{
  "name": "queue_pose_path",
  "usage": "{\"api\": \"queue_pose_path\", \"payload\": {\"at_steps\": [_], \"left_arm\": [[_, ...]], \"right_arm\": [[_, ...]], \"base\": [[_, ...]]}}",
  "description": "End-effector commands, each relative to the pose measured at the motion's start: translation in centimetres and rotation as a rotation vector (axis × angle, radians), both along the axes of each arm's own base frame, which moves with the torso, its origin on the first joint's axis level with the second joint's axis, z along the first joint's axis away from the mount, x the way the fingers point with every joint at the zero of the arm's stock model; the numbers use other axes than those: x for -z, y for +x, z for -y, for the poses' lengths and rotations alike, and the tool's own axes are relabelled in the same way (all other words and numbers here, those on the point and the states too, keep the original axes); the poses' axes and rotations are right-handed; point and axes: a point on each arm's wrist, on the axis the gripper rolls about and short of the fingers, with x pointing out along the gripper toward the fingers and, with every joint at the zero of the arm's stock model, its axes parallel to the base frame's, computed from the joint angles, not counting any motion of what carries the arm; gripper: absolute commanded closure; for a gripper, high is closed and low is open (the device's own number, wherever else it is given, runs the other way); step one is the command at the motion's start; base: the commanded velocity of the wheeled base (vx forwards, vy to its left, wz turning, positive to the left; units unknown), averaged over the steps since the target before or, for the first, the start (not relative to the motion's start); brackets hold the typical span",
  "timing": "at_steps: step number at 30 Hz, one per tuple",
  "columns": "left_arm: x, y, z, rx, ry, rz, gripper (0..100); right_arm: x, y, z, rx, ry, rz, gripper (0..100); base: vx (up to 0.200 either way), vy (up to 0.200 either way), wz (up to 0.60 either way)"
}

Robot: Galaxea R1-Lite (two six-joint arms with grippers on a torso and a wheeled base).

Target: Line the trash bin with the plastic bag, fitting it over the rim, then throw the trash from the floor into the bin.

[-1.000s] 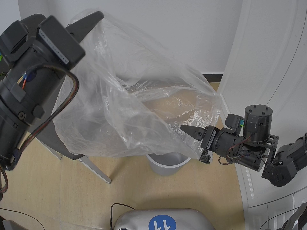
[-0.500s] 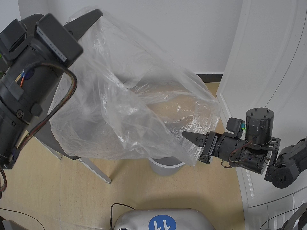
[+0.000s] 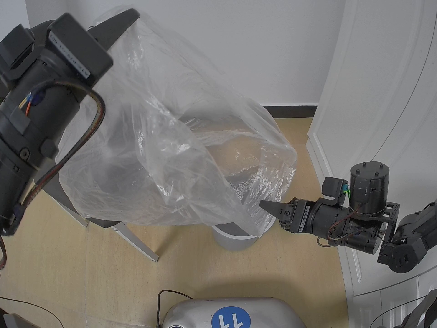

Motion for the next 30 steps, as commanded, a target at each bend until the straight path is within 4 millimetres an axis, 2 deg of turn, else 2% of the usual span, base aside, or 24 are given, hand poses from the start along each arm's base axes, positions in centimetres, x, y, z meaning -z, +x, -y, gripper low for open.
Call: {"api": "queue_pose_path", "payload": {"at_steps": [1,12,30], "left_arm": [[-0.1,-0.1,-0.1,0.001,-0.003,0.004,100],[-0.1,-0.2,-0.2,0.002,-0.005,0.006,100],[-0.1,-0.3,-0.1,0.009,-0.005,0.004,100]], "right_arm": [[0.3,0.0,-0.3,-0.01,-0.006,-0.008,0],[0.7,0.3,-0.7,-0.014,-0.001,-0.013,0],[1.1,-0.8,-1.6,-0.059,-0.013,-0.026,0]], "base": [[0.0,0.0,0.0],[0.0,0.0,0.0],[0.0,0.0,0.0]]}}
